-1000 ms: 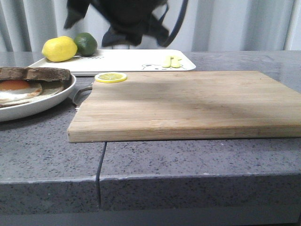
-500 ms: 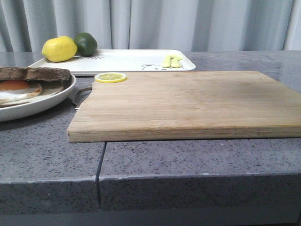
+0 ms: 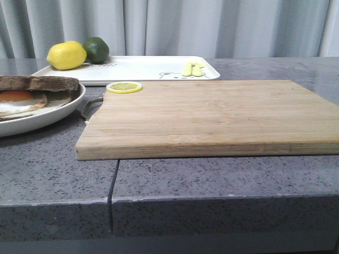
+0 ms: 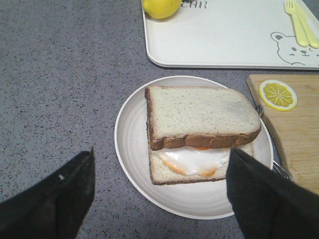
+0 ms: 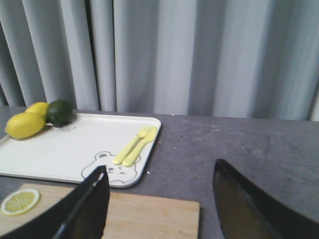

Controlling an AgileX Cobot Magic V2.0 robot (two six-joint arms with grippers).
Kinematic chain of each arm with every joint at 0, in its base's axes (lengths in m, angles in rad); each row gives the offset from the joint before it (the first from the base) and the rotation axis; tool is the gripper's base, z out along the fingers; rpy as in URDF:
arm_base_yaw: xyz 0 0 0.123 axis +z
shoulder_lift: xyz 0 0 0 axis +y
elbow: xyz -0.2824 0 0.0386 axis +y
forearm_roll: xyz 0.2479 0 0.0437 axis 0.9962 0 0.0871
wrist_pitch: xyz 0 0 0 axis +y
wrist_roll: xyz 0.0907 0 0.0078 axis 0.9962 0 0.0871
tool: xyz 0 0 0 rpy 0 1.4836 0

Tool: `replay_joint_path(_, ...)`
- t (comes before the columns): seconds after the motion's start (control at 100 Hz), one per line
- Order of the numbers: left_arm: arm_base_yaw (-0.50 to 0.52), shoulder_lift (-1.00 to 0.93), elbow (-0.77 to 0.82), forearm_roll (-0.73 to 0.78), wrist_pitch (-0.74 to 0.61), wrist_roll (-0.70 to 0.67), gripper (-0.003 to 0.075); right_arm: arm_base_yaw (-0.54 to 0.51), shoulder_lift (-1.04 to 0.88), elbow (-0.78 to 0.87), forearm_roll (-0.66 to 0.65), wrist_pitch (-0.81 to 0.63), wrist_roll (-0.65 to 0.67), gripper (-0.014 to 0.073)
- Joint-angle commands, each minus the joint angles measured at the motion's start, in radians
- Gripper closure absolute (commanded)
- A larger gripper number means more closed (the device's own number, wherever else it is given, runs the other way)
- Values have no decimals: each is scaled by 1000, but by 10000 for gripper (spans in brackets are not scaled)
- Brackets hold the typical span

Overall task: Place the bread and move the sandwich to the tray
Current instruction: 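Raise the right gripper away from the sandwich, then lower the left gripper and grip the rim of the white plate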

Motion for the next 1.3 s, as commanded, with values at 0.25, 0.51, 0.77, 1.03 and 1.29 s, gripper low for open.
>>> replay_joint_path(0.25,2,2,-31,-17,-61,1,207,-47,-152,79,-670,114,573,132)
replay_joint_path(0.51,2,2,-31,-17,-61,1,207,-47,-279,181,-682,83,574,132)
replay_joint_path(0.77,2,2,-31,-17,-61,1,207,-47,-288,191,-683,82,574,137)
replay_joint_path(1.03,2,2,-31,-17,-61,1,207,-47,-288,191,-683,73,574,137)
replay_joint_path(1.29,2,2,-31,-17,-61,1,207,-47,-288,191,-683,58,574,137)
